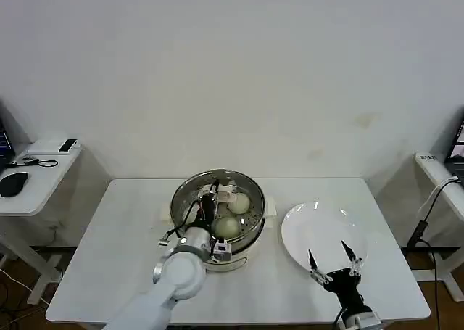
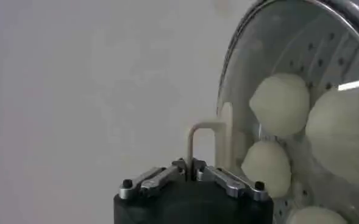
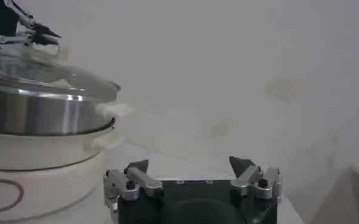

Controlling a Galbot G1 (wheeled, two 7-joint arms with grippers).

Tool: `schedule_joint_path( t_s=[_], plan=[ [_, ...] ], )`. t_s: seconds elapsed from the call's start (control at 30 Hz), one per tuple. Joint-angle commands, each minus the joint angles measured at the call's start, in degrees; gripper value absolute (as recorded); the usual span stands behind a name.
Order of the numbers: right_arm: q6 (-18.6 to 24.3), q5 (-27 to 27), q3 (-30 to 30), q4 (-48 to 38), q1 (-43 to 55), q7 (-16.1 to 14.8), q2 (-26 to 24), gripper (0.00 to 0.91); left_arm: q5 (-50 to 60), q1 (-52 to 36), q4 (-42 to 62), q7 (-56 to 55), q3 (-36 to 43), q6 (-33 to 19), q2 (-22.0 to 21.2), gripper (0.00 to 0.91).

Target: Take steamed baozi put them in steamer then cover it.

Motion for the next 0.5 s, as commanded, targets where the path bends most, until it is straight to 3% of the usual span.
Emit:
schedule_joint_path(
  t_s=[0.03,0.1,0.13,0.17,0.5],
  plan=[
    [0.0,-0.1,-0.1,0.0,0.0,0.0,0.0,0.907,-0.1,0.4,0.2,-0.4,0.0,0.0,-0.3,0.000],
    [0.1,-0.1,-0.1,0.0,0.0,0.0,0.0,0.907,-0.2,0.4,0.2,-0.5,-0.1,0.0,-0.4,0.000],
    [0.1,-0.2,-0.1,0.0,0.0,0.0,0.0,0.907,-0.2,0.5,0.2,-0.7,-0.3,0.0,-0.6,0.232],
    [0.1,-0.2,-0.2,0.0,0.0,0.0,0.0,0.907,-0.3,0.6,0.0,-0.9,-0.4,0.0,-0.6,0.907],
    [0.0,-0.4,-0.6,0.0,0.0,0.0,-0.1,0.907,-0.9,3.1,-3.0,-1.9,-2.1,0.3,0.2,0.907]
  ],
)
